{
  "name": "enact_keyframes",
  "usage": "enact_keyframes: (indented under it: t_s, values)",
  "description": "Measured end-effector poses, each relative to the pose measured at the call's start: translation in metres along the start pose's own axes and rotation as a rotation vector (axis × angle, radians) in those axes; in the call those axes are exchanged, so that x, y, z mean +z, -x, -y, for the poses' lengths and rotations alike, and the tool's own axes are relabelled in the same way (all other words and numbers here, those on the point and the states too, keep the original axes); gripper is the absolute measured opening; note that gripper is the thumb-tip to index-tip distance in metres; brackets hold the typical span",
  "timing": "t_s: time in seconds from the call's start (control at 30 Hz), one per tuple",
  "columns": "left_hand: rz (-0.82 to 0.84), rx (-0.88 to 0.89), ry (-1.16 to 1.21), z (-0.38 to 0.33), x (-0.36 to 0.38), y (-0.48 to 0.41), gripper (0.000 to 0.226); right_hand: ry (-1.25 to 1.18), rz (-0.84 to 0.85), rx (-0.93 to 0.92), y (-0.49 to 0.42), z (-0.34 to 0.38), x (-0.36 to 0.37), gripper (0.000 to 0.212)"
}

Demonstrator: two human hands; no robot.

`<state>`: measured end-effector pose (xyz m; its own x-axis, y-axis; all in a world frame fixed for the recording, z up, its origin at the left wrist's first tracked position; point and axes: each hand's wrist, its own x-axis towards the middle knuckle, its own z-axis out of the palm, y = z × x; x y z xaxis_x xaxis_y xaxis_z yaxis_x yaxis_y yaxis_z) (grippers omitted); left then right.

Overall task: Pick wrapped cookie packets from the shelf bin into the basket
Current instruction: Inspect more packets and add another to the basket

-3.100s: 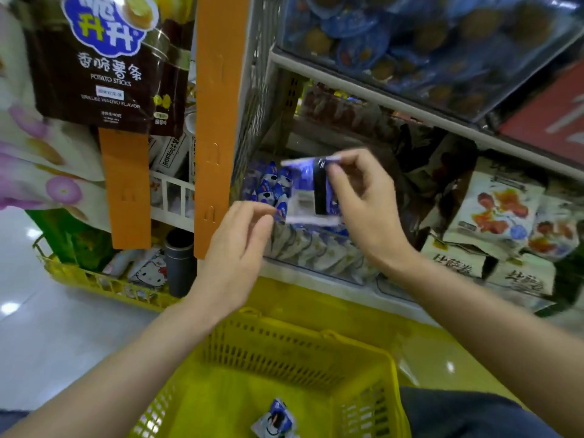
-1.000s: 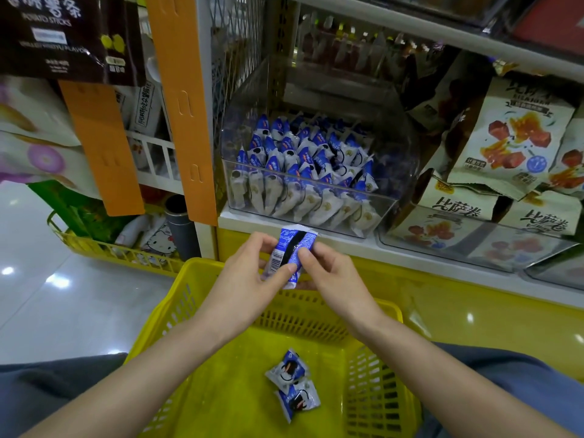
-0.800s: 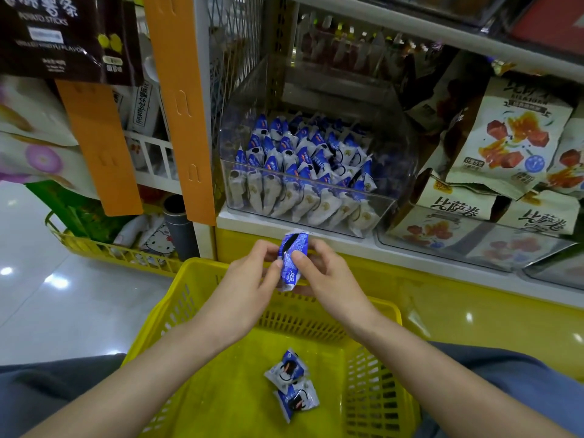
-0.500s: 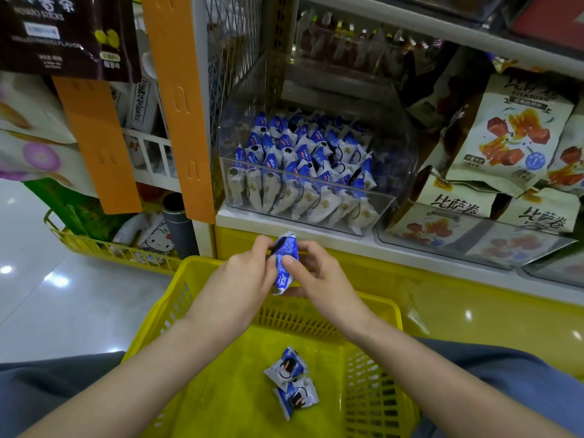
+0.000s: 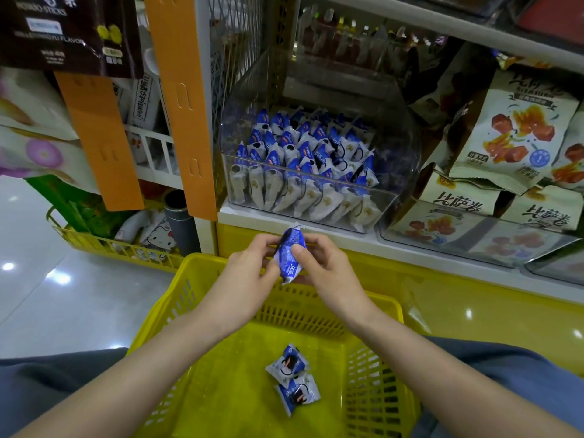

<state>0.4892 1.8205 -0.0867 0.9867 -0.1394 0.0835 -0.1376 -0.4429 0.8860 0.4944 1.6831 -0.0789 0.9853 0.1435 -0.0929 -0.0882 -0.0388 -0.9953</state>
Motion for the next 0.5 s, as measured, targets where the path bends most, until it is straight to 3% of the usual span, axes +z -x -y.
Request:
enact_keyframes:
  t_s: [0.1,0.23,0.37,0.43,0.5]
  values:
    - [0.018,-0.072,0.121,-0.003,0.000,-0.003,0.028,0.040,-0.016,0.007,-0.001,-0.002,-0.001,0.019]
    - [0.077,-0.276,0.477,-0.010,0.002,-0.004,0.012,0.428,-0.107,-0.104,-0.002,-0.001,-0.005,0.041]
    - [-0.018,-0.257,0.436,-0.009,0.005,-0.005,0.006,0.835,-0.121,-0.325,0.002,-0.003,-0.002,0.060]
    - [-0.074,-0.244,0.397,-0.008,0.004,-0.006,0.010,0.868,-0.087,-0.395,0.003,-0.003,0.000,0.064]
    - [-0.111,-0.252,0.446,-0.008,0.002,-0.006,0.015,0.791,-0.074,-0.345,0.002,-0.003,0.001,0.065]
